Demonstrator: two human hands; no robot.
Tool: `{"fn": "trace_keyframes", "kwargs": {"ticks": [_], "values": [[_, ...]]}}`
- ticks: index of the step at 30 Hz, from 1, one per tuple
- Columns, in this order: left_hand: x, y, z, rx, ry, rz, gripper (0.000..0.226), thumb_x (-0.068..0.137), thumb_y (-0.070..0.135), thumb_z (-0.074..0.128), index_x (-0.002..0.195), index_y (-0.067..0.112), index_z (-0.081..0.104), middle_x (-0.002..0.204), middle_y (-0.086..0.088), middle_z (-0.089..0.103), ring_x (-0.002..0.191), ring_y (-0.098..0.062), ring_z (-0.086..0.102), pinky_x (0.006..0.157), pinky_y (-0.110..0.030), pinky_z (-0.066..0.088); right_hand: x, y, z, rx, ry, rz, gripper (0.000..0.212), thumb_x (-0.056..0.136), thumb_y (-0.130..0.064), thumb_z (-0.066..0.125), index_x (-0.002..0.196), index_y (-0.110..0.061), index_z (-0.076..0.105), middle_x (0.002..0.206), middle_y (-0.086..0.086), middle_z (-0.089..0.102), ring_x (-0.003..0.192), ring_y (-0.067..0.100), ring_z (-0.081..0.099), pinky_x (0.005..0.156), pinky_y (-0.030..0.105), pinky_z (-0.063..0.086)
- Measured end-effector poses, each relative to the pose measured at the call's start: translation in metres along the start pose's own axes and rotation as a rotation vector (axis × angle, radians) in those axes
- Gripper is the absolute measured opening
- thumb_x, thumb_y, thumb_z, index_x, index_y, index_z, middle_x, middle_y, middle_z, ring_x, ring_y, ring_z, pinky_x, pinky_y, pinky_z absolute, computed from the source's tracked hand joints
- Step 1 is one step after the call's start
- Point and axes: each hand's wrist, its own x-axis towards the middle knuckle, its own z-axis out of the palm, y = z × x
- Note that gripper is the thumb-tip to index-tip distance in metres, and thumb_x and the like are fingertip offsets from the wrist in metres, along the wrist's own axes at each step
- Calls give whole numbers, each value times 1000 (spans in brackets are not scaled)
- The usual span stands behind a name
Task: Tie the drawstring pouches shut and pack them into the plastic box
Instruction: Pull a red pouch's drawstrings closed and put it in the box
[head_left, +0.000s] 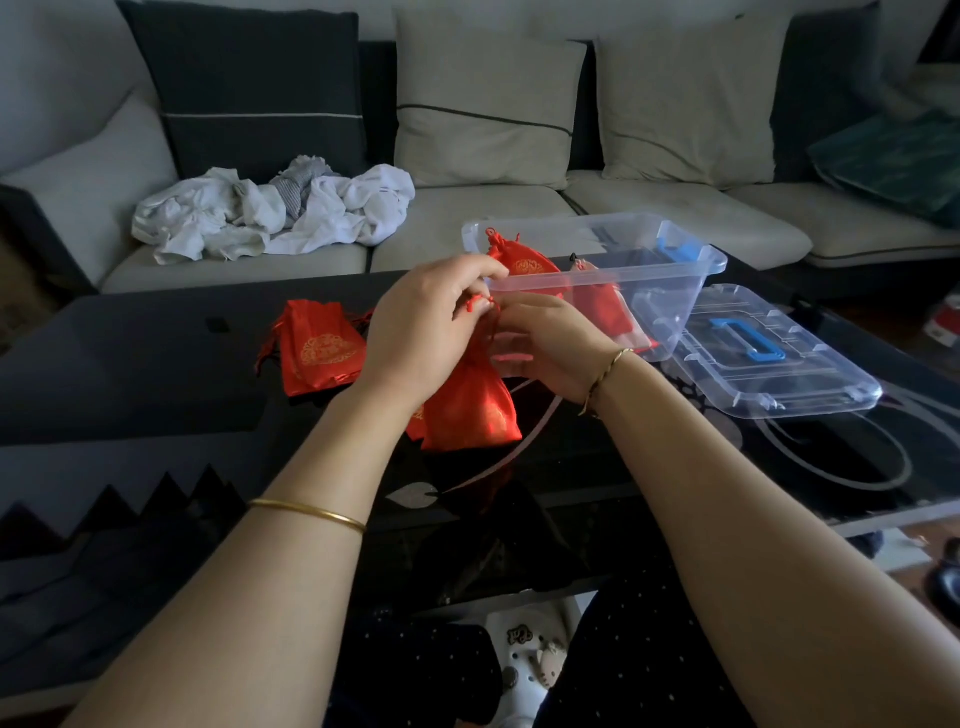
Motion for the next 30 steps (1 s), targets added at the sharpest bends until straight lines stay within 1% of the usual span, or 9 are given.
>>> {"fn": "trace_keyframes", "kwargs": {"ticks": [3,7,12,18,21,23,25,28,30], "values": [[-1,0,1,72,3,51,32,85,6,62,113,19,65,90,9,63,90,-5,53,77,-14,36,1,2,-3,17,-82,13,27,88,3,43,83,-14,63,68,-1,61,59,11,50,66,29,38],[-2,2,0,122,-3,115,34,85,4,61,116,16,64,92,1,66,92,-19,58,75,-29,43,2,4,-5,-1,-69,-5,28,88,3,44,79,-15,64,71,0,60,63,12,48,65,29,39],[-3,3,-1,245,66,176,34,82,2,62,115,11,65,89,-5,69,86,-27,62,65,-36,48,2,2,-8,50,-35,30,22,88,-15,50,74,-16,68,74,2,67,66,13,54,64,27,38],[-2,2,1,210,123,168,34,79,3,66,112,11,66,86,2,71,82,-21,64,69,-30,47,-1,3,-6,7,-72,34,18,93,-21,51,82,-15,63,74,3,62,66,15,57,70,30,42],[-2,2,1,121,141,109,34,80,4,66,112,13,66,86,6,71,85,-16,63,74,-24,44,-3,2,-4,1,-109,20,18,93,-11,50,81,-16,63,77,3,60,68,14,54,67,28,41],[-2,2,1,25,139,29,32,81,7,65,112,16,65,85,9,70,85,-11,62,75,-22,44,-4,1,-5,-24,-103,14,18,94,-9,48,84,-16,62,83,4,61,73,15,54,72,30,43],[-2,0,1,-81,110,-69,28,83,10,66,110,19,66,84,12,68,85,-7,62,77,-18,45,-5,-1,-6,-63,-53,-4,16,96,-13,46,89,-13,60,86,5,60,74,15,54,75,34,44],[-1,-4,-1,-230,58,-229,20,82,10,67,100,20,69,81,13,67,82,-3,63,78,-13,46,-6,-3,-7,-132,43,-54,22,100,-21,41,97,-5,56,80,4,59,67,13,56,66,30,45],[0,-7,-2,-323,37,-312,16,82,8,68,93,20,69,80,12,67,78,0,63,73,-9,45,-6,-4,-8,-215,111,-86,26,100,-25,41,93,-4,55,74,4,59,64,15,57,64,31,47]]}}
